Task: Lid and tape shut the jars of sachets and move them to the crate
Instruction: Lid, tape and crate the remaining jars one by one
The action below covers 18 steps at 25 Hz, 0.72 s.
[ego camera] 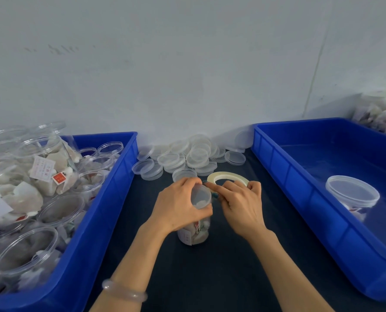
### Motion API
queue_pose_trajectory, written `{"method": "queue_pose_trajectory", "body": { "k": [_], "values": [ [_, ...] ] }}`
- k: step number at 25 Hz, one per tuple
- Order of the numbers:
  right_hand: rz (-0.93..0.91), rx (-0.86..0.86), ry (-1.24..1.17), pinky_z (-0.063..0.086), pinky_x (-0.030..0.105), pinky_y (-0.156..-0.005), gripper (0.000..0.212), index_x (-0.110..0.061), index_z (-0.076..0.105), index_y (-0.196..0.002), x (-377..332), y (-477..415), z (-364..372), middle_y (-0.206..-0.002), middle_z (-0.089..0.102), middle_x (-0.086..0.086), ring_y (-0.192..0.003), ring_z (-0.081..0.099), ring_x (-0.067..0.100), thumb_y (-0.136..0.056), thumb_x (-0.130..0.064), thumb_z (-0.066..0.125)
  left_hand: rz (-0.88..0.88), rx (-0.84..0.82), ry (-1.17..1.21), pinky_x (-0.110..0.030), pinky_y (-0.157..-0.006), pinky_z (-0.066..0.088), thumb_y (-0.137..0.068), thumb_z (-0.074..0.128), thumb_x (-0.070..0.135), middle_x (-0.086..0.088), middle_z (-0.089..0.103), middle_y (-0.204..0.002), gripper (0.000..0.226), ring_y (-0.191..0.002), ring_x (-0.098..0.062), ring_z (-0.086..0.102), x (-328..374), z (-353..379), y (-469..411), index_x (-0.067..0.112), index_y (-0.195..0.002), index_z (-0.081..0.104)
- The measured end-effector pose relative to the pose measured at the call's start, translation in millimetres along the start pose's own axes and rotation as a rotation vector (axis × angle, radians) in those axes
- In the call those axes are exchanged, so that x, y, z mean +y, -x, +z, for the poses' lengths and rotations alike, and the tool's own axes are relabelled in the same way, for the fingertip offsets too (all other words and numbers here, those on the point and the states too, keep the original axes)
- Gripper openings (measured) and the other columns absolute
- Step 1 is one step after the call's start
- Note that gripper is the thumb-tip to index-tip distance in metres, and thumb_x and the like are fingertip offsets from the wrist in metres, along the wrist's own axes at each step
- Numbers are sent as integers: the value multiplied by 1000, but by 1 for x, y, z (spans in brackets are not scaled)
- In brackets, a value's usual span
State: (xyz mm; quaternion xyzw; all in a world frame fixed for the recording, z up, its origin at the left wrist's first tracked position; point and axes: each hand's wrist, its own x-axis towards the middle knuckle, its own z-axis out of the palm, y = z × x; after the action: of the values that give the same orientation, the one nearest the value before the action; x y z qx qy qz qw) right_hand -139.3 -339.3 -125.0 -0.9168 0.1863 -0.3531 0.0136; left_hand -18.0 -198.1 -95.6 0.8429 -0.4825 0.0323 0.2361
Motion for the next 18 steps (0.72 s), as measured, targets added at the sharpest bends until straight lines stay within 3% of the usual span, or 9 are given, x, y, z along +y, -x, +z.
{"method": "queue_pose_trajectory", "body": {
  "k": [4,6,8,10,12,15,18],
  "values": [
    [15,-41,97,22,37,-76,50,-44,65,-125,-6,-9,7,-75,60,-12,-78,57,16,-93,-25,31,-20,-20,10,-30,-88,46,-72,66,61,17,52,-131,66,-112,-11,56,6,-9,-1,36,-131,48],
    [217,-80,148,24,38,-82,46,-47,59,-129,20,-20,1,-92,68,-11,-89,60,16,-98,-22,37,29,-61,63,-27,-85,46,-63,62,65,26,53,-116,63,-107,-5,57,8,-8,12,44,-121,47],
    [334,-69,59,23,35,-79,39,-47,58,-130,42,-34,-10,-88,65,-11,-79,58,12,-104,-27,37,12,-77,145,-26,-86,47,-59,56,69,30,53,-111,63,-104,2,56,7,-11,24,47,-117,45],
    [146,-19,-48,18,34,-73,37,-47,59,-128,44,-41,-19,-73,53,-16,-67,49,6,-105,-27,39,-17,-100,140,-31,-92,48,-64,59,69,28,51,-120,65,-108,0,54,7,-15,16,44,-122,45],
    [-23,-63,-13,15,33,-73,40,-45,55,-133,29,-39,-20,-74,50,-19,-72,50,6,-101,-25,41,-6,-170,36,-35,-94,47,-72,64,66,23,51,-126,62,-112,-4,53,11,-20,6,40,-125,45],
    [-59,-249,75,17,34,-82,47,-34,35,-150,19,-5,0,-106,64,-13,-101,58,10,-103,-32,32,-21,-163,-6,-34,-87,46,-71,59,67,23,52,-119,55,-109,-6,54,15,-18,4,41,-117,43],
    [9,-403,-7,19,33,-93,42,-29,36,-146,15,27,14,-131,57,-14,-122,50,7,-104,-33,33,-64,-147,-43,-31,-75,39,-68,57,65,22,50,-107,49,-97,-6,52,20,-11,7,37,-106,40]
  ]
}}
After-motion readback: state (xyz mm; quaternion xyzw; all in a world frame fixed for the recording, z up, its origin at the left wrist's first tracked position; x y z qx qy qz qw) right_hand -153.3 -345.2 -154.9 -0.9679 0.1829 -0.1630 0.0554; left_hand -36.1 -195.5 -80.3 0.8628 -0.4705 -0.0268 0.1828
